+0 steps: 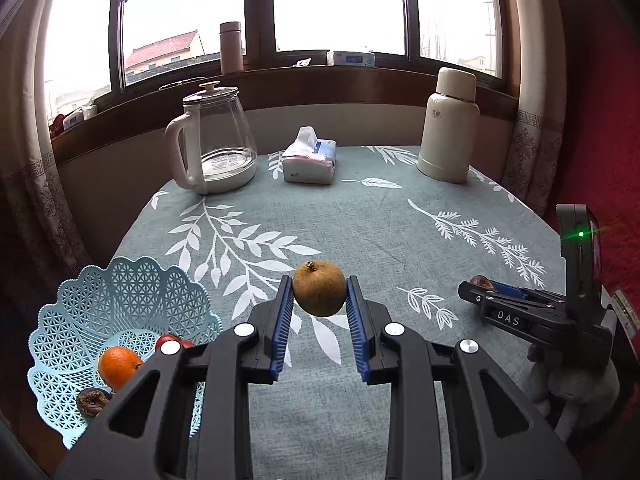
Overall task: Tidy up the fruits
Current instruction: 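Carry the yellow fruit over the basket and open left tool, then carry the brown fruit into the basket and open right tool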
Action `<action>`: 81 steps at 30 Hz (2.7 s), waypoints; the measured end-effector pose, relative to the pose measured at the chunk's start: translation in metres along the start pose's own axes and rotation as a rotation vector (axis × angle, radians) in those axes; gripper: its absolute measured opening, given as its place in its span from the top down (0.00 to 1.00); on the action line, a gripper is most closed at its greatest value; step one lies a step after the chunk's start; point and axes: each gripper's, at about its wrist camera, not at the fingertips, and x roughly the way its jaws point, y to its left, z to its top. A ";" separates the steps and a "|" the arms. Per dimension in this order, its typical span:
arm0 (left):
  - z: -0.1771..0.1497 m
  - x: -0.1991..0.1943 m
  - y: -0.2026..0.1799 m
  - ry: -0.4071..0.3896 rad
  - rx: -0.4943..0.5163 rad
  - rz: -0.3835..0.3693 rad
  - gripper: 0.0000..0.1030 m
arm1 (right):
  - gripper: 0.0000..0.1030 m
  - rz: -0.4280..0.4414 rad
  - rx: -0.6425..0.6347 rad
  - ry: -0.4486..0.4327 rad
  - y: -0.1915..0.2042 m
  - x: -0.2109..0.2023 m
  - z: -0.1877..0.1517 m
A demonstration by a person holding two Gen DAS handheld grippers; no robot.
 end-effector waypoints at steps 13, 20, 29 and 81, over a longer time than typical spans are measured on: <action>-0.016 -0.033 0.028 -0.040 -0.002 0.067 0.73 | 0.57 -0.004 0.001 0.005 0.000 0.002 -0.001; -0.027 -0.038 0.045 -0.033 -0.031 0.096 0.73 | 0.57 -0.004 0.001 0.004 0.000 0.002 -0.001; -0.041 -0.041 0.068 -0.019 -0.072 0.141 0.73 | 0.57 0.002 -0.002 -0.002 0.000 0.002 -0.001; -0.076 -0.089 0.191 -0.069 -0.428 0.235 0.11 | 0.57 0.480 -0.117 0.143 0.129 -0.030 0.001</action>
